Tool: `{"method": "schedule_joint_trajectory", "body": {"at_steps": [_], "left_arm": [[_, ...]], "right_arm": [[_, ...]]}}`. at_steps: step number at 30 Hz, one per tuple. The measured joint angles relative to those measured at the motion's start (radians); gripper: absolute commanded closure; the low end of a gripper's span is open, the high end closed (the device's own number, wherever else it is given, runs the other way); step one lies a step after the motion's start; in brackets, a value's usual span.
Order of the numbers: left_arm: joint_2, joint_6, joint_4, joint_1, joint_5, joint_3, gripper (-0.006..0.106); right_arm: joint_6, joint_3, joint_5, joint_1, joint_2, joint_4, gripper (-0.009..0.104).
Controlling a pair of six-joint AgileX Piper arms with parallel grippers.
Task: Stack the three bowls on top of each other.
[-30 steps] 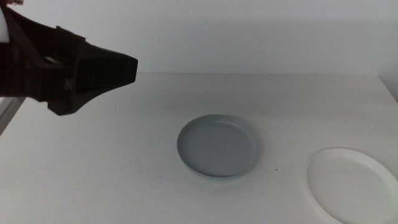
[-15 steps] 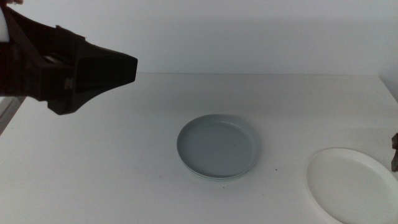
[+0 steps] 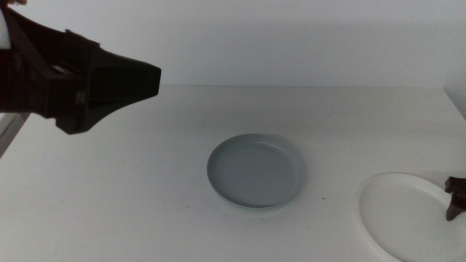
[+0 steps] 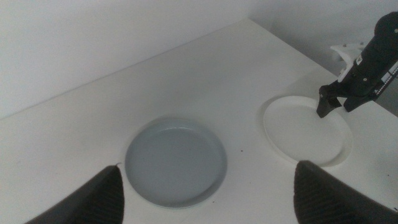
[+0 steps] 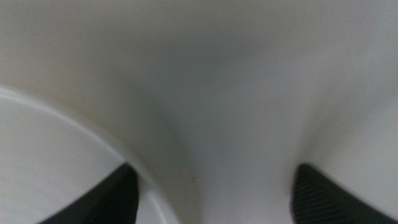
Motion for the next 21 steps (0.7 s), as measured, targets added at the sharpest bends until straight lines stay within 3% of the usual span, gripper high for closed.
{"method": "schedule_joint_trajectory", "body": {"at_steps": [5, 9, 21], "left_arm": [[0.000, 0.002, 0.000, 0.000, 0.000, 0.000, 0.007], [0.000, 0.002, 0.000, 0.000, 0.000, 0.000, 0.007], [0.000, 0.002, 0.002, 0.000, 0.000, 0.000, 0.007]], "right_arm": [[-0.022, -0.006, -0.004, -0.002, 0.013, 0.037, 0.048], [-0.034, -0.011, -0.004, -0.002, 0.018, 0.071, 0.097], [-0.040, -0.096, 0.111, 0.024, -0.087, 0.091, 0.096]]}}
